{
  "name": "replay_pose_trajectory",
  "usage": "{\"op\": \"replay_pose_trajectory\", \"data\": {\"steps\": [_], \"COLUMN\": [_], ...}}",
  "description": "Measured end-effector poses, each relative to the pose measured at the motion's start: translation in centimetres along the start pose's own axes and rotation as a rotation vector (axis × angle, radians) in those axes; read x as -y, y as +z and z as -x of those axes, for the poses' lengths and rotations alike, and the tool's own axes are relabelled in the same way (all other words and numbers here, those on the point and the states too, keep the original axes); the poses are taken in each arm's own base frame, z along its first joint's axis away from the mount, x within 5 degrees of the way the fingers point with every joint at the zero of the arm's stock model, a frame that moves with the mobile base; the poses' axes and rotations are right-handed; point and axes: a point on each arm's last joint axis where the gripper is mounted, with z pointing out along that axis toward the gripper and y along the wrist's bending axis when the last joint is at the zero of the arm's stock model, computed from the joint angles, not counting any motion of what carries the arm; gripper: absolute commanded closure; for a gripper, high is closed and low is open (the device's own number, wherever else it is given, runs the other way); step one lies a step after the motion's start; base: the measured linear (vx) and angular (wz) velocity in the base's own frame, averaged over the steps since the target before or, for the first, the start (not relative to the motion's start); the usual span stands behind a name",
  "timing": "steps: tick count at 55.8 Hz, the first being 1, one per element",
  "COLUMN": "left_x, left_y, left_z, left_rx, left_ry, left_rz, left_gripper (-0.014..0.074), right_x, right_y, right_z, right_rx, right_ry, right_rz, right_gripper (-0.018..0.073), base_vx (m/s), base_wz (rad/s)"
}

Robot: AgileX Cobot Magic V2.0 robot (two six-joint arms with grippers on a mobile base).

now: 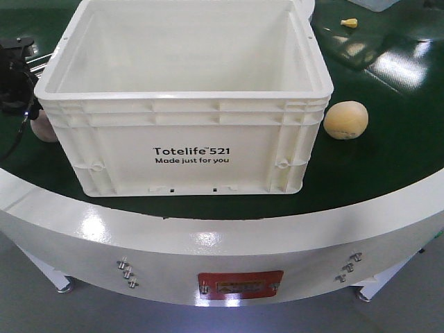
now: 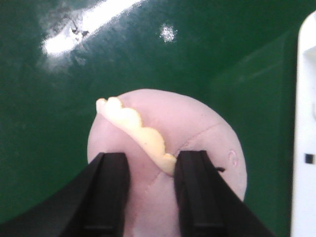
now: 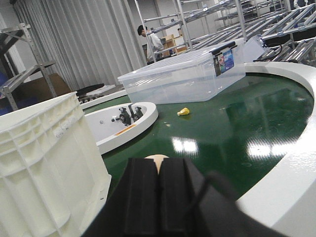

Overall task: Place moving items into box and shelve
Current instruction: 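Grasp the pink ball with the left gripper, then lift the pink ball over the crate and release it inside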

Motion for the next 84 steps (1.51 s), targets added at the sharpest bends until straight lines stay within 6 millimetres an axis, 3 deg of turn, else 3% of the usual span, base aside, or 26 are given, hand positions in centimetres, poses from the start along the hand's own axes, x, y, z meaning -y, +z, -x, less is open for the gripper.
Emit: {"op": "replay_pose_trajectory", "data": {"steps": [6, 17, 26, 37, 45, 52, 59, 64, 70, 76, 84], "left_x": [0.0, -0.1, -0.2, 0.0, 0.9, 3.8, 7.7, 10.4, 12.6, 13.5, 14.2], "left_y": [0.2, -0.7, -4.3, -12.8, -20.0, -26.0, -29.3, -29.1, -26.1, -22.6, -18.0], "left_z": [0.0, 0.0, 0.4, 1.3, 0.7, -0.9, -2.3, -2.8, -2.3, -1.6, -1.2], "left_rx": [-0.002, -0.011, 0.036, 0.244, 0.400, 0.531, 0.628, 0.629, 0.575, 0.514, 0.401], "left_ry": [0.005, 0.007, 0.012, 0.016, 0.024, 0.104, 0.216, 0.275, 0.307, 0.323, 0.314], "left_rz": [0.005, 0.010, 0.014, -0.008, -0.084, -0.251, -0.444, -0.537, -0.561, -0.543, -0.526], "left_gripper": [0.0608, 0.0605, 0.0604, 0.0603, 0.0603, 0.0603, 0.0601, 0.0577, 0.0493, 0.0328, 0.0061], "right_x": [0.0, 0.0, 0.0, 0.0, 0.0, 0.0, 0.0, -0.4, -1.4, -2.6, -4.2], "right_y": [0.0, 0.0, 0.0, 0.0, 0.0, 0.0, 0.0, 0.0, 0.4, 1.6, 5.2], "right_z": [0.0, 0.0, 0.0, 0.5, 0.6, 0.6, 0.6, 1.4, 4.6, 8.4, 12.8], "right_rx": [0.000, 0.000, 0.002, 0.052, 0.066, 0.066, 0.059, 0.051, 0.079, 0.093, 0.020], "right_ry": [0.007, 0.086, 0.102, 0.103, 0.102, 0.095, 0.067, 0.026, -0.059, -0.096, -0.100], "right_rz": [0.000, -0.001, -0.001, 0.001, 0.001, 0.001, 0.002, 0.010, 0.019, 0.022, 0.018], "right_gripper": [0.0538, 0.0538, 0.0538, 0.0538, 0.0538, 0.0538, 0.0536, 0.0522, 0.0492, 0.0434, 0.0291], "base_vx": [0.00, 0.00, 0.00, 0.00, 0.00, 0.00, 0.00, 0.00, 0.00, 0.00, 0.00], "base_wz": [0.00, 0.00, 0.00, 0.00, 0.00, 0.00, 0.00, 0.00, 0.00, 0.00, 0.00]}}
